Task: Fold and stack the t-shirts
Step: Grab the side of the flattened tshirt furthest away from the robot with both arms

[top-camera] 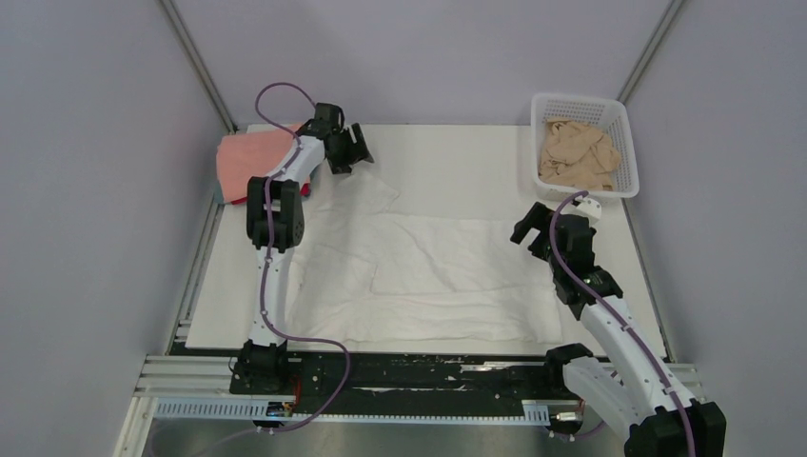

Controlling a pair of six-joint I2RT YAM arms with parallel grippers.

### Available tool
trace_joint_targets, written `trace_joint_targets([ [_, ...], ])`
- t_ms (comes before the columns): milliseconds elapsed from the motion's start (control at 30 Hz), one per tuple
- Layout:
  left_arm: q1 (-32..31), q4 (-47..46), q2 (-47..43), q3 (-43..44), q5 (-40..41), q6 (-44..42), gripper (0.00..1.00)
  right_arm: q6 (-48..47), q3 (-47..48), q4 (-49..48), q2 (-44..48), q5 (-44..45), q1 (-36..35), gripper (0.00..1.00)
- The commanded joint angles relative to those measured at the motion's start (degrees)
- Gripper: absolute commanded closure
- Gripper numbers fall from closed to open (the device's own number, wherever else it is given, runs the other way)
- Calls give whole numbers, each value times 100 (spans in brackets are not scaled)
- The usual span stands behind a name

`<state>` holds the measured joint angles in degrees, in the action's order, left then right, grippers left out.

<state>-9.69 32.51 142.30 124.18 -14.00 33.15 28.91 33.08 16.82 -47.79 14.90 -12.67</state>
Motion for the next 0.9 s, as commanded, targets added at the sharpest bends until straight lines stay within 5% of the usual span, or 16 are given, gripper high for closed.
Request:
trace_joint_targets([
  [0,-197,560,-77,-100,22,-278,24,-104,102,-239,31,-21,19,0],
  [300,-278,833,-139,-67,726,-326,92,-164,207,-249,-432,160,25,0],
  [367,-284,845,-202,-80,780,-371,100,-319,451,-219,-906,126,22,0],
  [867,-509,-40,-1855,-1751,1512,-383,100,190,4839,2244,-6590,1705,142,6],
])
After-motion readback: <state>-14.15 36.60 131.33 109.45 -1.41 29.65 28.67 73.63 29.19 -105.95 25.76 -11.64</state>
